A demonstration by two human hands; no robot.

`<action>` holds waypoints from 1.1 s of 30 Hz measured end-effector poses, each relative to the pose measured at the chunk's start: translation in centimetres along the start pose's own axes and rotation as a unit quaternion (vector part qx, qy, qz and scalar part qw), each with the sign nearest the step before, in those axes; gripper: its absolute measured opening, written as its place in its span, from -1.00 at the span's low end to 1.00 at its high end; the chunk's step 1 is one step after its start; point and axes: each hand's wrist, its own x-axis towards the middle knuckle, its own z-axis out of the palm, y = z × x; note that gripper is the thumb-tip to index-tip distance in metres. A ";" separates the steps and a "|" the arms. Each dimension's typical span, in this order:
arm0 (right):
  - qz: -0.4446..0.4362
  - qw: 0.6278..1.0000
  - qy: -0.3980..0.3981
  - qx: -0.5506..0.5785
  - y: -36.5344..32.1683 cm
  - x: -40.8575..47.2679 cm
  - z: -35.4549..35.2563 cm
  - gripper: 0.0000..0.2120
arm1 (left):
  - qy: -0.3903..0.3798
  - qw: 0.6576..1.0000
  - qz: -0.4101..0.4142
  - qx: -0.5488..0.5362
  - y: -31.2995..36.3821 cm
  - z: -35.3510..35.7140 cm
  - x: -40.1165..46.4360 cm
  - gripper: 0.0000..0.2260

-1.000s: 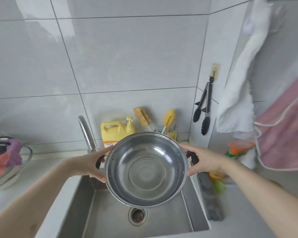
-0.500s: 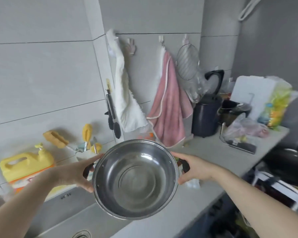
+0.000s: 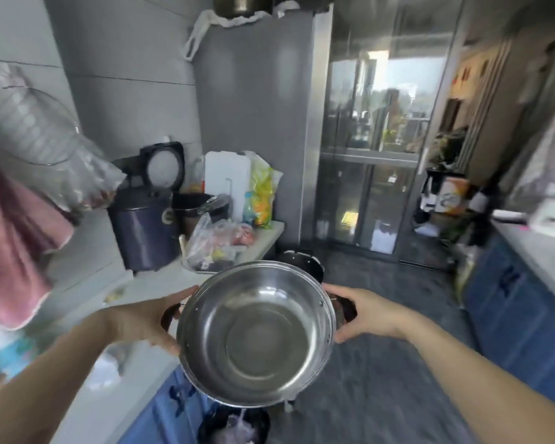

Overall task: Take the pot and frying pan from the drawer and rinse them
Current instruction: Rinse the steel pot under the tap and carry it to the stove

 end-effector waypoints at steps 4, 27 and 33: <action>0.054 0.997 0.061 -0.008 6.4 -4.5 -6.8 -0.12 | -0.061 0.996 0.062 0.016 7.4 1.6 10.6 -0.05; 0.256 0.890 0.352 0.135 35.7 -18.9 -35.5 -0.15 | -0.267 0.905 0.253 0.215 51.0 14.0 63.7 0.08; 0.281 0.872 0.376 0.139 44.6 -23.3 -44.5 -0.19 | -0.283 0.880 0.288 0.249 62.1 22.2 75.9 0.21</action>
